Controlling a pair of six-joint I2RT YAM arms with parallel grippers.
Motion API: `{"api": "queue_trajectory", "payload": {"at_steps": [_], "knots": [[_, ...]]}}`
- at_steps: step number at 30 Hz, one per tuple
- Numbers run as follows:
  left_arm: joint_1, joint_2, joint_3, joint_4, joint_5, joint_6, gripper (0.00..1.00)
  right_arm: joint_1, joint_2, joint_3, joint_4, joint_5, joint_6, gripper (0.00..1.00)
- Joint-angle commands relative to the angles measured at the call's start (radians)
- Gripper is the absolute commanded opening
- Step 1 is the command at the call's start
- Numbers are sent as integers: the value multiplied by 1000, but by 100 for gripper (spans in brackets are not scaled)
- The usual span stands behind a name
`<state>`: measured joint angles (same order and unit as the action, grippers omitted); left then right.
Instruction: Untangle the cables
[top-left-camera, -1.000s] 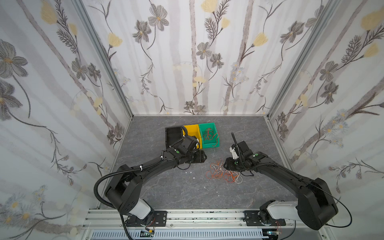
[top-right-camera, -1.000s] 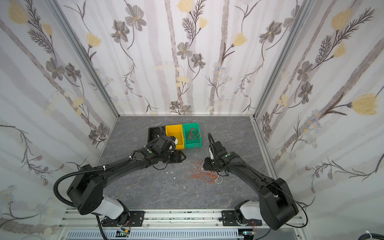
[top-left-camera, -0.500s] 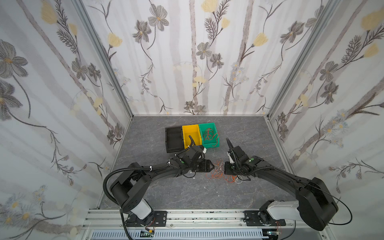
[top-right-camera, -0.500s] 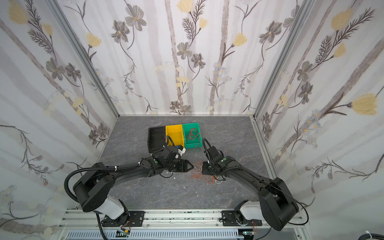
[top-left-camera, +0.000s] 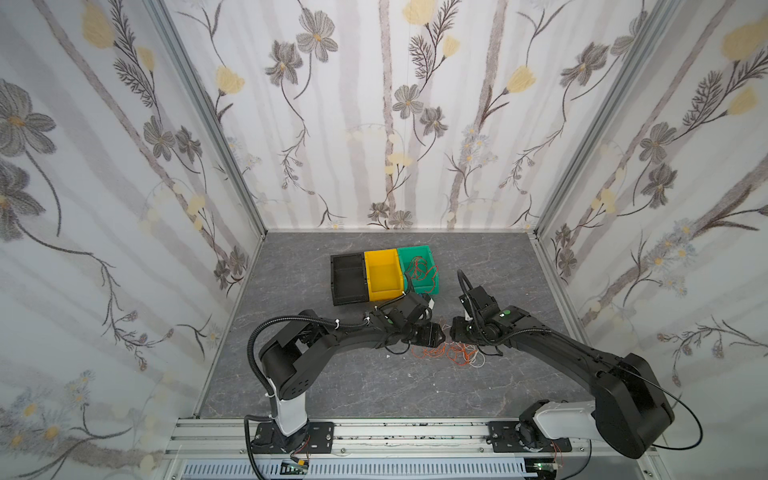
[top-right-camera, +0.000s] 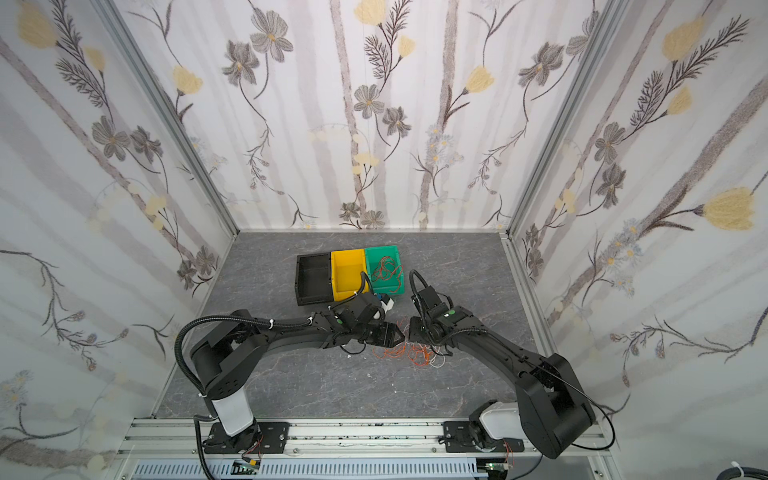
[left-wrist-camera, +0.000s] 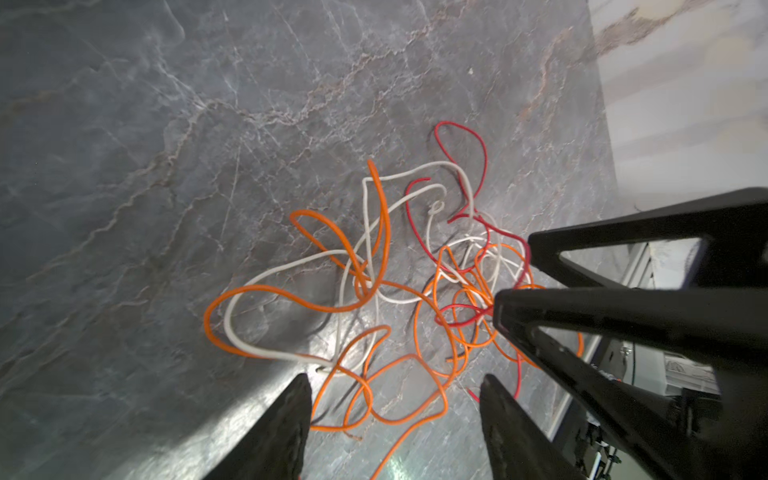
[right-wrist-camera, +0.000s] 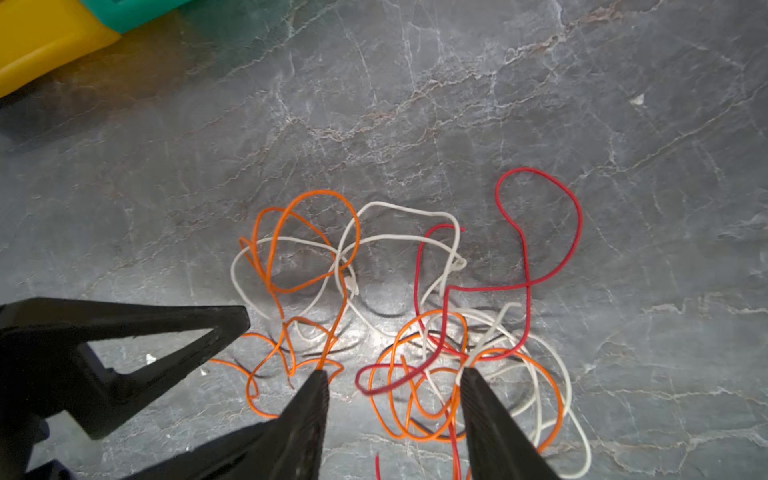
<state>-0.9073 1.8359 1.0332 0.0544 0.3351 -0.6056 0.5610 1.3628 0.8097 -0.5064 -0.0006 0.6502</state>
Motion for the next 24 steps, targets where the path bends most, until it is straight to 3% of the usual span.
{"api": "queue_trajectory", "payload": {"at_steps": [1, 6, 10, 14, 24], "knots": [[-7, 30, 13, -12, -37, 2, 61, -8, 33, 8, 51, 11, -1, 43], [-7, 60, 14, -18, -58, -11, 47, -13, 66, 12, 85, -8, -17, 15], [-1, 57, 7, -30, -71, -21, 25, -12, 42, 13, 85, -29, -41, 1], [17, 13, -41, -27, -69, -34, 11, -13, -33, 18, 34, 6, -63, 0], [89, -142, -196, -27, -65, -46, 3, -112, -115, -10, -86, 77, -85, 0]]}}
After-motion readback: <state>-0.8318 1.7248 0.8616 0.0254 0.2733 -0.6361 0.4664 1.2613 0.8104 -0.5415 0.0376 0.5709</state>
